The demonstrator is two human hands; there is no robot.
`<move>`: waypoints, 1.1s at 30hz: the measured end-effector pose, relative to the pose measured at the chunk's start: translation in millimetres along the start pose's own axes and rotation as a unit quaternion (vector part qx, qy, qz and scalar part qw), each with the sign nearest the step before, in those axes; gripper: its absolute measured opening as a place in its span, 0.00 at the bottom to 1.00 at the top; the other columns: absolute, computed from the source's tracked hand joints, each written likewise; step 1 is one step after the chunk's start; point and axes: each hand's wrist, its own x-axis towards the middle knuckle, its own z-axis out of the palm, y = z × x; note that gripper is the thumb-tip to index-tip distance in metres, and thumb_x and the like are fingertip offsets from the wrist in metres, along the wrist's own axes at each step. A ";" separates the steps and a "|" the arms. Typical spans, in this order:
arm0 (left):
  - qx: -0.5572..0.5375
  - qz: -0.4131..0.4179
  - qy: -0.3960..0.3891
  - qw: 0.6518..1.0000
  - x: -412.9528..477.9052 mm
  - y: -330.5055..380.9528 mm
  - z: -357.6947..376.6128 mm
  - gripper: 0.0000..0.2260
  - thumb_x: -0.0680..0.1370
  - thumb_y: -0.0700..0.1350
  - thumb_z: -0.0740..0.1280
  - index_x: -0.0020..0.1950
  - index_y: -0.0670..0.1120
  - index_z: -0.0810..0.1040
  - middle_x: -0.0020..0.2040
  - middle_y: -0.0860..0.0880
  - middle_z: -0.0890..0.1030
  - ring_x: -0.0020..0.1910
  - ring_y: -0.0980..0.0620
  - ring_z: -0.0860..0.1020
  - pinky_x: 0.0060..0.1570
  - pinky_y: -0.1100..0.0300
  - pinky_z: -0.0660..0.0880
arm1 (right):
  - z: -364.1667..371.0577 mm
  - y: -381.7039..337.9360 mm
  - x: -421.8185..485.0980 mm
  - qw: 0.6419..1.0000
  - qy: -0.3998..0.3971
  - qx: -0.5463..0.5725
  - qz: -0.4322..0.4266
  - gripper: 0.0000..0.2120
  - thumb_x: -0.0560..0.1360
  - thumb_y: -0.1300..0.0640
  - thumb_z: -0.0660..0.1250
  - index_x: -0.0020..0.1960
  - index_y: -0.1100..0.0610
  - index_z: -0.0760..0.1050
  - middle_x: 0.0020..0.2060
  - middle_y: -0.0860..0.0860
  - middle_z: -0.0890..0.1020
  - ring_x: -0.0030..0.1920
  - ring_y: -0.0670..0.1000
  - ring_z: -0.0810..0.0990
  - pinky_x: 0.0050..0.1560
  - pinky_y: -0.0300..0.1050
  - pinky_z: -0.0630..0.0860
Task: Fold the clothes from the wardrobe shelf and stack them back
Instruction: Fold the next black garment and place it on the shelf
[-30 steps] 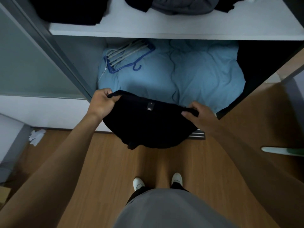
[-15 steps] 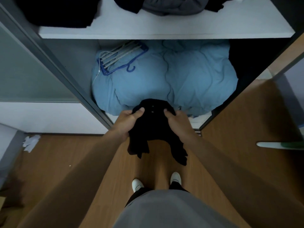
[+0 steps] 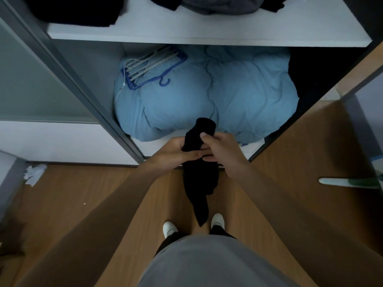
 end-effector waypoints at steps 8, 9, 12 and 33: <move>0.146 0.044 -0.007 0.988 -1.6 2.9 -1.9 0.14 0.82 0.37 0.64 0.36 0.46 0.75 0.29 0.60 0.75 0.29 0.65 0.73 0.32 0.69 0.67 | -14.7 -3.4 -4.0 0.904 0.044 -0.324 -0.274 0.05 0.71 0.53 0.73 0.41 0.54 0.79 0.37 0.42 0.77 0.42 0.40 0.74 0.44 0.37 0.67; 0.158 0.043 -0.024 0.986 -2.6 4.2 -3.2 0.14 0.82 0.38 0.63 0.37 0.46 0.75 0.30 0.60 0.75 0.29 0.64 0.73 0.33 0.68 0.67 | -20.1 -5.7 -2.9 0.893 0.035 -0.333 -0.302 0.08 0.70 0.54 0.73 0.46 0.55 0.78 0.45 0.46 0.78 0.50 0.42 0.74 0.52 0.39 0.69; 0.194 0.048 -0.079 0.977 -6.2 11.3 -8.2 0.13 0.83 0.41 0.63 0.38 0.43 0.76 0.30 0.59 0.76 0.30 0.62 0.73 0.34 0.67 0.68 | -31.6 -14.7 0.4 0.877 -0.122 -0.323 -0.334 0.14 0.72 0.57 0.72 0.53 0.52 0.70 0.62 0.49 0.77 0.65 0.50 0.74 0.66 0.47 0.69; 0.257 0.111 0.149 0.948 -18.3 -41.3 -32.3 0.10 0.80 0.40 0.66 0.47 0.53 0.67 0.35 0.47 0.74 0.33 0.44 0.71 0.33 0.58 0.66 | -15.9 -26.9 5.8 0.847 -0.169 -0.391 -0.318 0.08 0.79 0.55 0.66 0.49 0.52 0.67 0.37 0.40 0.72 0.36 0.40 0.71 0.40 0.33 0.65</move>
